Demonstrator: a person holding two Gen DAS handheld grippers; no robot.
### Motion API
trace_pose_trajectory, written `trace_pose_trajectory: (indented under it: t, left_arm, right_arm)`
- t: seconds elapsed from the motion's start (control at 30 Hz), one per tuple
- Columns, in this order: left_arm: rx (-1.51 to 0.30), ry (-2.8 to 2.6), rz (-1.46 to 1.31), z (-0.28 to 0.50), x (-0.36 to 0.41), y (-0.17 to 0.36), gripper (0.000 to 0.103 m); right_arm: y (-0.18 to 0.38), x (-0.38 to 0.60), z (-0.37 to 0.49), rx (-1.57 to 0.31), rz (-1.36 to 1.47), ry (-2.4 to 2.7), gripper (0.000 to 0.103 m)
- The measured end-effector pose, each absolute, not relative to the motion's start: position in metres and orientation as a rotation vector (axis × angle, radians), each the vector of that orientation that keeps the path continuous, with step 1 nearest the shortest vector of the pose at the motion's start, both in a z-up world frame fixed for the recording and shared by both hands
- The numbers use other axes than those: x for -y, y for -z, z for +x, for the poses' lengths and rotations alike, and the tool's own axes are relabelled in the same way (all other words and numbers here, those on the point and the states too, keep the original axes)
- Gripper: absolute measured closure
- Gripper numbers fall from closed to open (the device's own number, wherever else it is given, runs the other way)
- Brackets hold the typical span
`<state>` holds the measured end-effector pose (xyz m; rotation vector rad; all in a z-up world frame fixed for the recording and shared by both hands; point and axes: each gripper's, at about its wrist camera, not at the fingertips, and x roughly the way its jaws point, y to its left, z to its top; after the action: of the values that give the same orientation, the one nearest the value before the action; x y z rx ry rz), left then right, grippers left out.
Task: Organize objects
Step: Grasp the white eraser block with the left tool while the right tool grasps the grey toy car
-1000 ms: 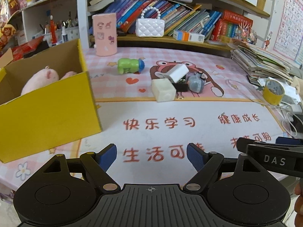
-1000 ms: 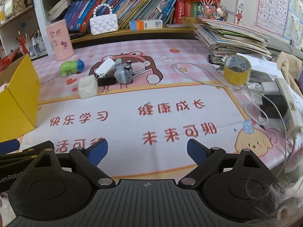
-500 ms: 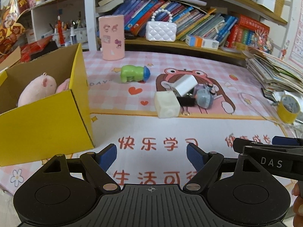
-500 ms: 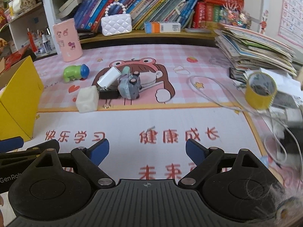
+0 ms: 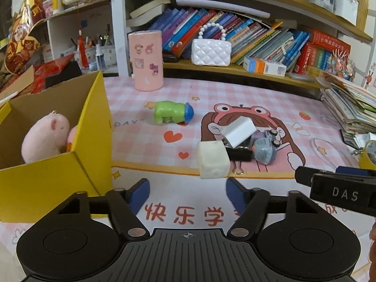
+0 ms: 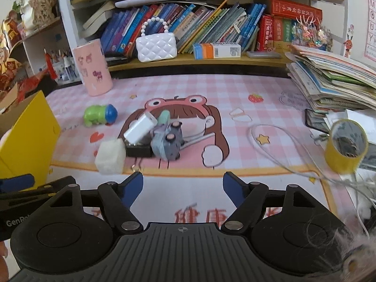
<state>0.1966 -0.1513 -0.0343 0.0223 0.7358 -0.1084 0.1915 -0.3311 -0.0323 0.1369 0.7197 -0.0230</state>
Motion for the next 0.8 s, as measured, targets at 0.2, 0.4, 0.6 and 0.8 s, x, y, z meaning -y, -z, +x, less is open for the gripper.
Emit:
trace_pose_trajectory:
  t: [0.2, 0.4, 0.6, 0.8]
  left_arm:
    - [-0.753, 0.107, 0.035, 0.218, 0.162, 0.041, 0.044]
    - [-0.771, 0.134, 0.068, 0.243, 0.178, 0.051, 0.044]
    - [-0.804, 0.139, 0.101, 0.26, 0.19, 0.066, 0.044]
    - [-0.832, 0.136, 0.107, 0.273, 0.197, 0.077, 0.044]
  right_arm:
    - [0.036, 0.338, 0.214, -0.707, 0.139, 0.008, 0.029]
    - [0.04, 0.346, 0.25, -0.722, 0.165, -0.048, 0.036]
    - [0.052, 0.348, 0.291, -0.817, 0.221, -0.119, 0.04]
    - [0.071, 0.344, 0.316, -0.913, 0.22, -0.151, 0.043]
